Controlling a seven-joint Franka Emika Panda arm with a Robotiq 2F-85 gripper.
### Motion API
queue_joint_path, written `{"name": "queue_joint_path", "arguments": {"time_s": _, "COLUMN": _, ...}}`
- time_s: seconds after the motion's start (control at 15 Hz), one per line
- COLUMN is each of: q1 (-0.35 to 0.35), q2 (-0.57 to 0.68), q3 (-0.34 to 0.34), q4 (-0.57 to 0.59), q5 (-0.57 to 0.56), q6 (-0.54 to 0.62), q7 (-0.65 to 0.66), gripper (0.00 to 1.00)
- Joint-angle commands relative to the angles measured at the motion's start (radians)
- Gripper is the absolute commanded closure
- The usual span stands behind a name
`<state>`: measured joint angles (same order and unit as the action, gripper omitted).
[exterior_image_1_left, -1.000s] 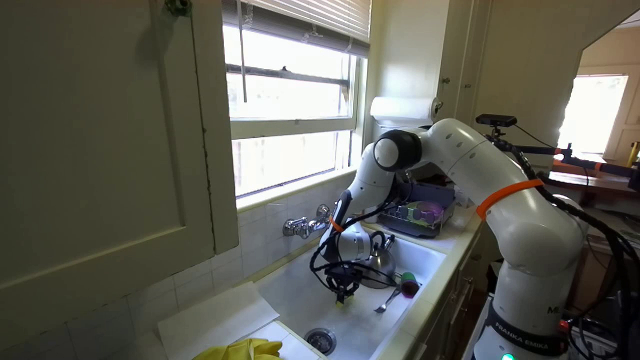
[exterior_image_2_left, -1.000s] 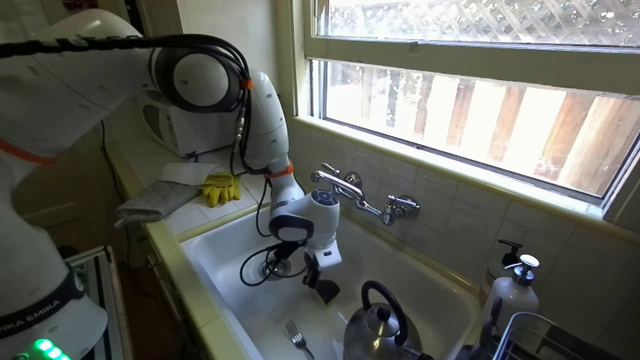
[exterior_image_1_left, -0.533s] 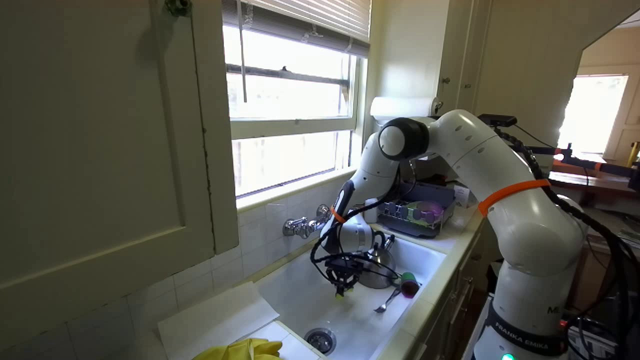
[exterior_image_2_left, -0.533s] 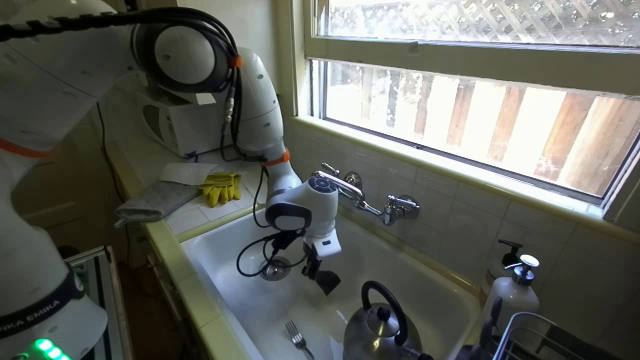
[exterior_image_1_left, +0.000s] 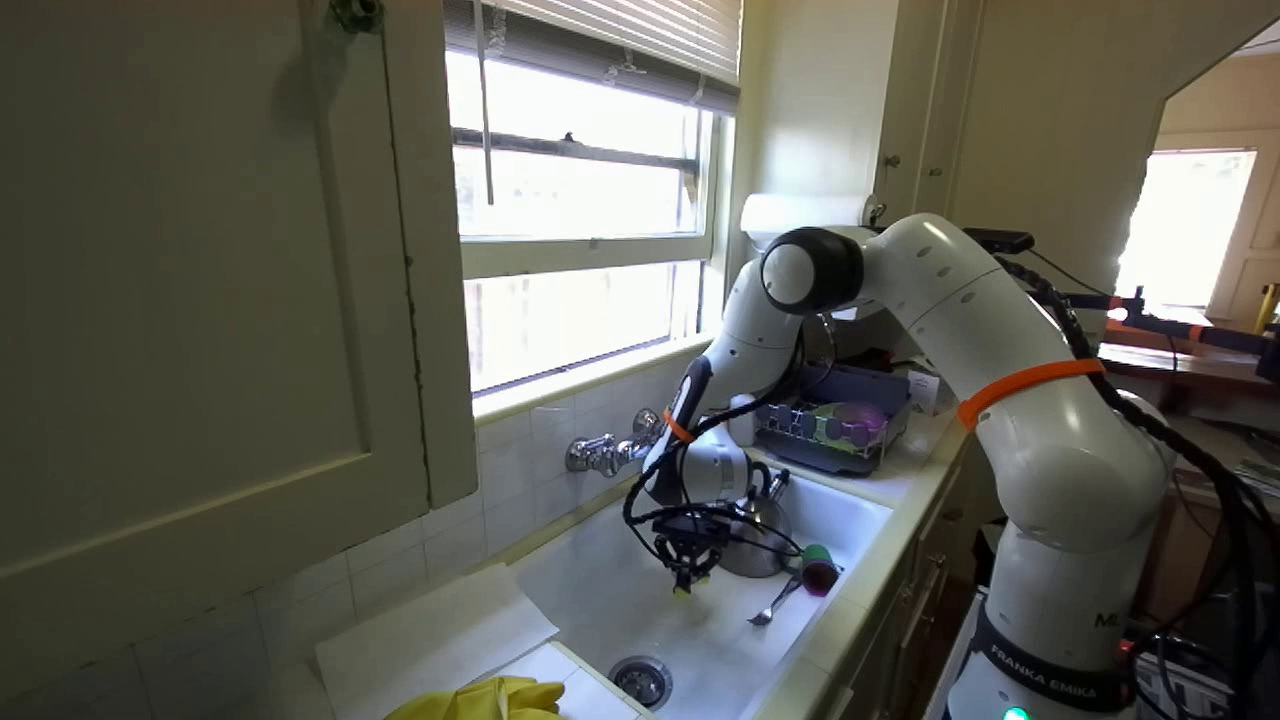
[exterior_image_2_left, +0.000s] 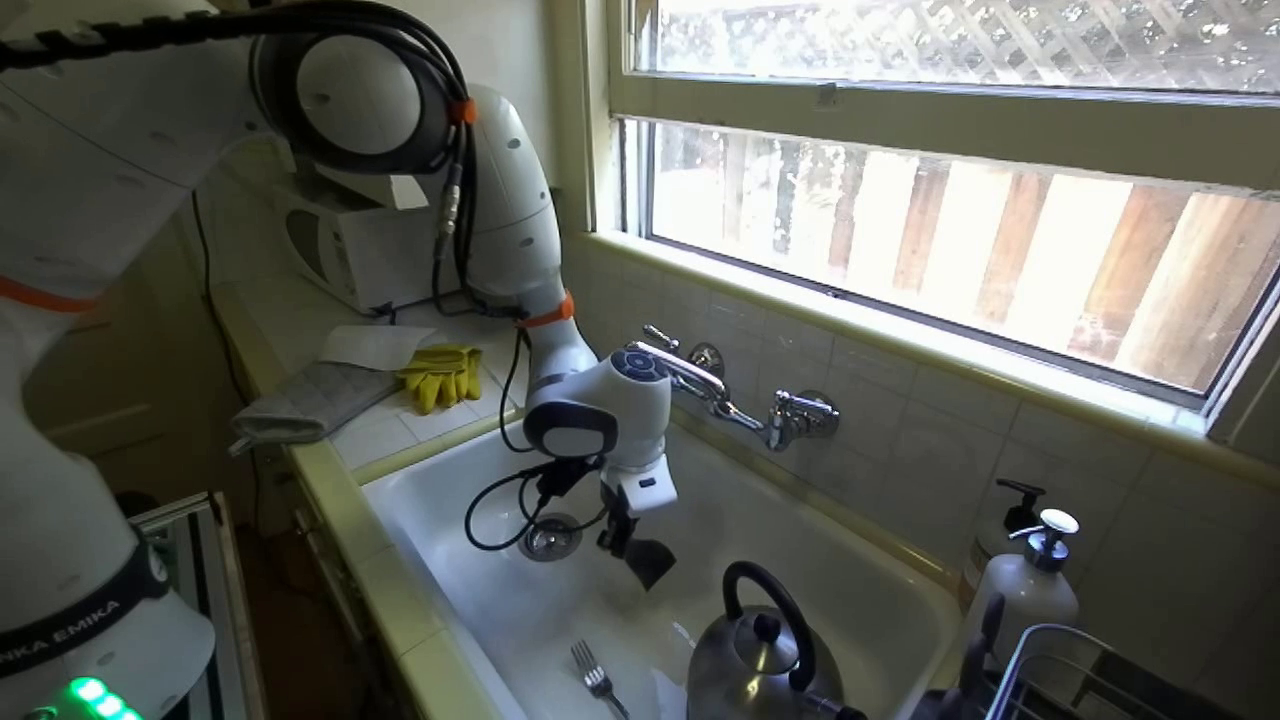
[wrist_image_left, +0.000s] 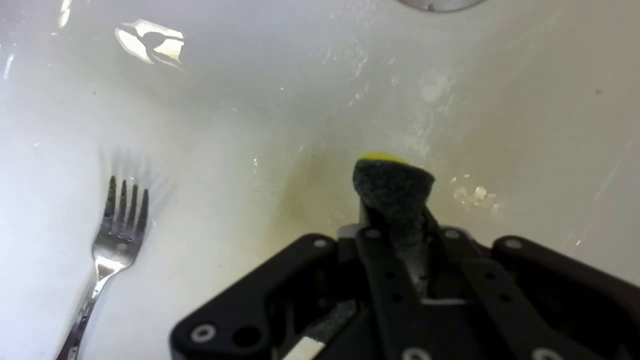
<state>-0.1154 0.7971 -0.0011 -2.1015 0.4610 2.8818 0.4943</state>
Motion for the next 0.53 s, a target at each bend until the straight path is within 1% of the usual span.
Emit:
{"name": "queue_joint_path", "arguments": {"time_s": 0.0, "q1": 0.015, "q2": -0.026, "q3": -0.007, "q4": -0.032, "q5": 0.02, "q6": 0.007, "q7": -0.002, "gripper": 0.96}}
{"name": "queue_joint_path", "arguments": {"time_s": 0.47, "q1": 0.012, "q2": -0.029, "q3": -0.005, "q4": -0.035, "q5": 0.021, "q6": 0.004, "q7": -0.004, "gripper": 0.96}}
